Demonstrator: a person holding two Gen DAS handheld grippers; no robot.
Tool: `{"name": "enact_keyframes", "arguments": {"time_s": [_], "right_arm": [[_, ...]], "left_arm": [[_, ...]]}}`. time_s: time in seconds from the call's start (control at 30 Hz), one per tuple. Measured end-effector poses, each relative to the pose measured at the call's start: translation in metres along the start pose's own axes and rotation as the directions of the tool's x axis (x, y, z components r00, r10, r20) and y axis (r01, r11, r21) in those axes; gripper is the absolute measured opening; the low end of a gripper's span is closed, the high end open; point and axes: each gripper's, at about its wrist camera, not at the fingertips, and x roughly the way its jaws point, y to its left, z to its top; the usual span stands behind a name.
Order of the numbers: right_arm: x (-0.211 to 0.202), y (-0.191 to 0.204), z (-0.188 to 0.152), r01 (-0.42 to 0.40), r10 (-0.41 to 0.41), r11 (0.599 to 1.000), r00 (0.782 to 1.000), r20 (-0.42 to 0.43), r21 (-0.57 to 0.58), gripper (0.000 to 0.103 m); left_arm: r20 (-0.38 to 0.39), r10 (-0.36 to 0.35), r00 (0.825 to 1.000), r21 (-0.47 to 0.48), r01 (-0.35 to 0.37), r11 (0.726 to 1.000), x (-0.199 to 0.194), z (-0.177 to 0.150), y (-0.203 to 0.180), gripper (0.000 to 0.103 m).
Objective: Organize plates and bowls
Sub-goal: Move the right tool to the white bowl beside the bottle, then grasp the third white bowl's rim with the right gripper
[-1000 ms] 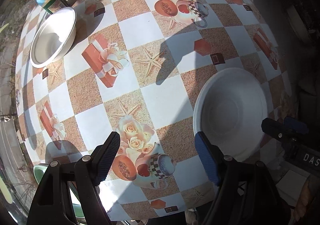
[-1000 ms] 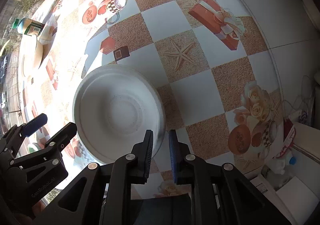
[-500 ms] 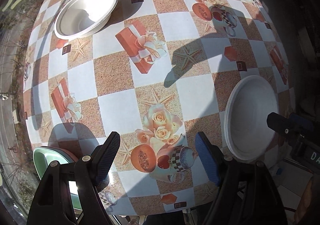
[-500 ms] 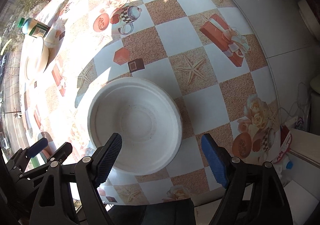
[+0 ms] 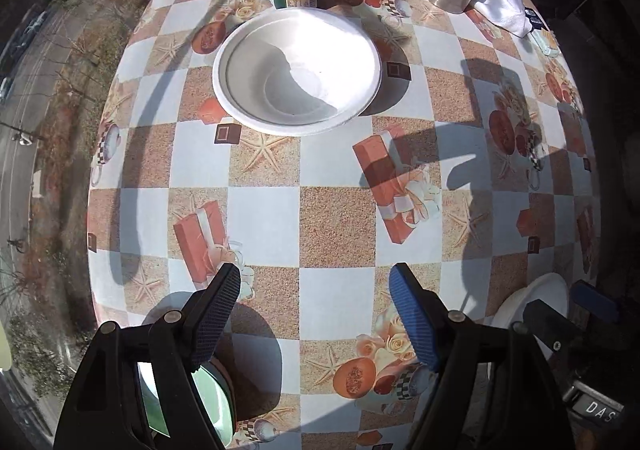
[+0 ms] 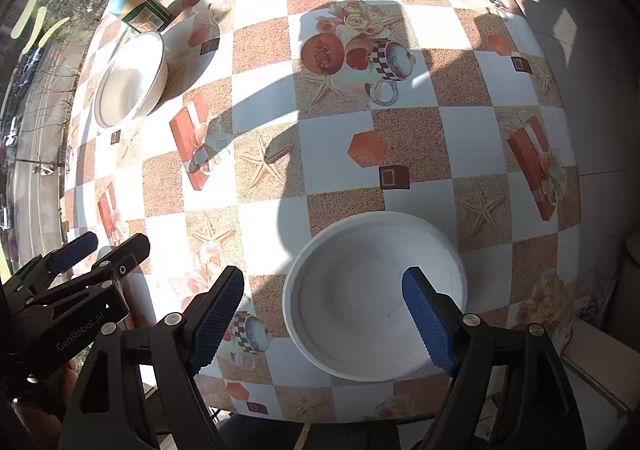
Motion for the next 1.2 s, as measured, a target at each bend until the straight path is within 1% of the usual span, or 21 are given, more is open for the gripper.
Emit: {"name": "enact_keyframes", "arguments": {"time_s": [0.13,0.23,0.4,0.47,0.57,0.7,0.8,0.93,1.13,1.17,1.2], "right_arm": [[-0.001,0.027,0.022,0.0,0.002,0.997,1.0,0.014,-0.075,0.082],[0.002,0.046,0.042,0.001,0.002,0.993,1.0,0.025,-0.116,0.082],[0.015,0.072,0.081,-0.009,0.012,0.989,1.0,0.024,-0.145,0.082],[0.02,0.08,0.095,-0.017,0.021,0.989,0.999,0.025,-0.145,0.082],[0.028,0.092,0.115,-0.034,0.038,0.991,0.999,0.029,-0.13,0.082],[0.04,0.105,0.138,-0.041,0.047,0.991,0.998,0.051,-0.126,0.082],[0.051,0.113,0.149,-0.033,0.043,0.989,0.997,0.068,-0.145,0.082],[0.065,0.115,0.163,-0.078,0.084,0.992,0.995,0.053,-0.1,0.082],[0.083,0.129,0.175,-0.108,0.113,0.987,0.993,0.03,-0.115,0.082],[0.085,0.13,0.176,-0.112,0.115,0.988,0.993,0.024,-0.11,0.082],[0.087,0.131,0.176,-0.115,0.118,0.988,0.993,0.021,-0.102,0.082]], "left_arm": [[0.02,0.019,1.0,-0.079,-0.017,0.997,0.004,0.023,0.021,0.08],[0.021,0.037,0.999,-0.132,-0.034,0.991,0.011,0.041,0.034,0.08],[0.023,0.064,0.998,-0.21,-0.058,0.976,0.02,0.066,0.055,0.08],[0.031,0.081,0.996,-0.225,-0.072,0.972,0.023,0.077,0.06,0.08],[0.047,0.119,0.992,-0.222,-0.106,0.969,0.03,0.094,0.063,0.08],[0.067,0.165,0.984,-0.19,-0.15,0.97,0.044,0.114,0.062,0.08],[0.065,0.167,0.984,-0.178,-0.153,0.972,0.055,0.126,0.061,0.08],[0.046,0.185,0.982,-0.162,-0.175,0.971,0.071,0.138,0.061,0.08],[0.006,0.163,0.987,-0.134,-0.161,0.978,0.089,0.145,0.059,0.079],[0.013,0.148,0.989,-0.137,-0.145,0.98,0.089,0.145,0.059,0.077],[0.016,0.127,0.992,-0.137,-0.124,0.983,0.088,0.144,0.059,0.072]]}}
